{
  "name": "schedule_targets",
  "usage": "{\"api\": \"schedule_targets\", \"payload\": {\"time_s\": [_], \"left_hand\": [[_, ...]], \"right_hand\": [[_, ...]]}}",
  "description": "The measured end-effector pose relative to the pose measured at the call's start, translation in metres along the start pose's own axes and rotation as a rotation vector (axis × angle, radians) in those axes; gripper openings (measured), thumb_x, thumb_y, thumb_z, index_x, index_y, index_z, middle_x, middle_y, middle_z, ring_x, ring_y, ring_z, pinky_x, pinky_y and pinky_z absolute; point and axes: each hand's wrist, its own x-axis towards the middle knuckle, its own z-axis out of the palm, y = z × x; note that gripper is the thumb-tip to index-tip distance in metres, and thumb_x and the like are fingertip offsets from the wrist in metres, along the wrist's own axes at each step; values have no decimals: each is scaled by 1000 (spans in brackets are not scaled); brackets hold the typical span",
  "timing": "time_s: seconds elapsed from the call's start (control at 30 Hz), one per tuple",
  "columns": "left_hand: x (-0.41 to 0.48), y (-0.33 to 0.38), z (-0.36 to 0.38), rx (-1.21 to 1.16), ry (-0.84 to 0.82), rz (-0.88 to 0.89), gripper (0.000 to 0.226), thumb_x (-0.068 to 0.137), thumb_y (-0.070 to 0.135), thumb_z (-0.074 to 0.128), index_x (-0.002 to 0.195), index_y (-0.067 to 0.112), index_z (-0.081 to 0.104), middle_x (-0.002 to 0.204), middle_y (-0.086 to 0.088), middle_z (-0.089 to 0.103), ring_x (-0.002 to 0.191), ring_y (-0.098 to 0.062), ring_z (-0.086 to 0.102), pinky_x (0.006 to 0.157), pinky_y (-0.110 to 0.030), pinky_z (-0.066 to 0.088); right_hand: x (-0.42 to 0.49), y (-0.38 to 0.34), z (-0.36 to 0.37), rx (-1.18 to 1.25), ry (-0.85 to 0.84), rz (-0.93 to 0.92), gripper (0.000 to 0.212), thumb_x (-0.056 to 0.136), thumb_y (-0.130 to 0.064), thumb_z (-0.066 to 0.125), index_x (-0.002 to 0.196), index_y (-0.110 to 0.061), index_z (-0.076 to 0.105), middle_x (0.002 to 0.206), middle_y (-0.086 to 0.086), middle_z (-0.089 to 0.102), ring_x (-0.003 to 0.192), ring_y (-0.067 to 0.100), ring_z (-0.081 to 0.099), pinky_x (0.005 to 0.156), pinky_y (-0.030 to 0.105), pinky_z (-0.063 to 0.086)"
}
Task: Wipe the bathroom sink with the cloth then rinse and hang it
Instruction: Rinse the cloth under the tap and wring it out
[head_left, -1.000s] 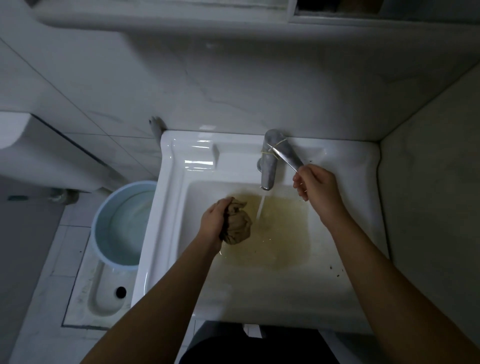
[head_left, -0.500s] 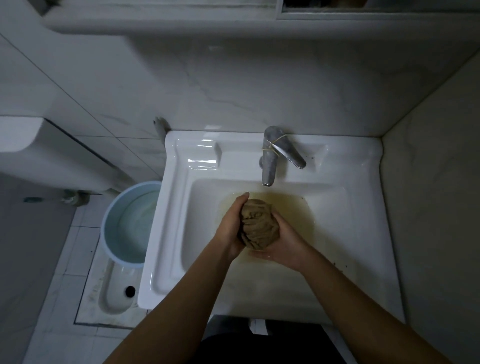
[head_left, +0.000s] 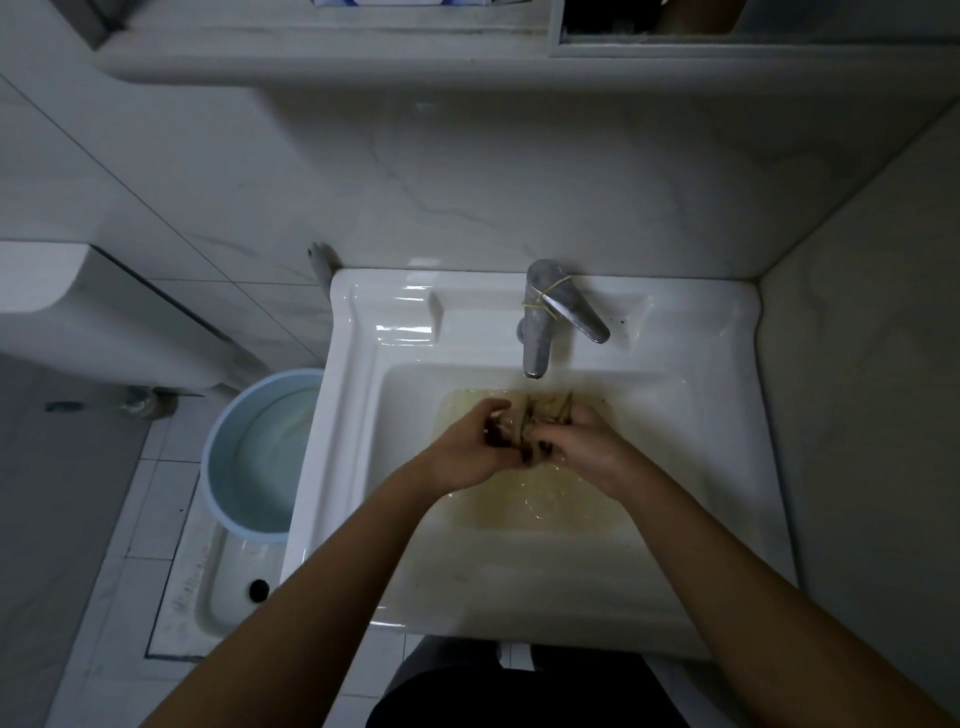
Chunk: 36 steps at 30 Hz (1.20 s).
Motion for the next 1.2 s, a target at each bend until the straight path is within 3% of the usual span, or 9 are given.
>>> {"api": "schedule_targets", "payload": {"time_s": [0.1,0.23,0.33,0.47,0.57,0.7,0.9,1.1,1.2], "left_hand": [[8,-1,-3,215,-138,-62,70,76,4,79,135,16,43,112,-1,63,99,-16,63,79,-27,54],[15,-7,1,717,-21,19,36,77,22,77,101,17,49,94,-2,63,90,-25,62,70,-31,47],[18,-8,1,889,-8,195,33,82,28,73,101,17,48,103,-8,67,91,-28,62,71,-32,42],[21,-17,-1,984,81,526,47,82,28,72,121,10,52,112,-10,61,95,-31,62,68,-34,43],[20,-32,-1,1052,195,715,64,84,21,69,142,8,46,130,-14,56,99,-32,64,71,-38,51],[24,-43,3,1111,289,833,51,93,18,58,143,8,48,135,-15,57,106,-30,61,78,-39,55],[36,-37,-10,1154,171,809,37,78,27,72,111,14,62,84,-5,70,66,-30,67,46,-31,50],[37,-9,-9,1344,2,382,23,90,27,58,108,17,66,90,-6,72,82,-30,69,72,-35,56],[39,2,-6,1269,-65,211,21,89,37,57,88,17,66,85,-2,67,86,-26,67,75,-33,54]], "right_hand": [[0,-1,6,-195,-4,-32,43,70,-11,76,111,-13,63,98,9,70,91,24,70,87,49,60],[0,-4,7,-472,-96,-24,57,69,-16,83,116,-16,50,107,4,62,86,17,63,78,41,59],[2,-11,9,-672,-214,64,68,68,-19,83,122,-18,42,109,2,61,87,17,63,65,31,54],[13,-30,8,-882,-310,128,9,73,-15,70,80,-17,65,70,-1,63,63,18,58,58,29,47],[17,-42,2,-879,-351,250,13,82,-16,60,69,-16,57,57,-2,53,50,14,43,51,24,36],[17,-42,-9,-539,-443,423,8,89,-18,60,82,-14,57,61,-3,53,54,10,52,46,20,30],[17,-29,-6,-560,-509,488,25,87,-16,64,67,-23,50,56,-5,35,47,9,26,46,24,15],[21,-6,7,-1217,-218,-13,25,76,-43,59,87,-20,64,76,-1,66,68,21,62,60,28,48],[22,-4,6,-1421,-76,-197,30,84,-45,54,80,-16,62,74,2,62,69,26,60,61,30,46]]}}
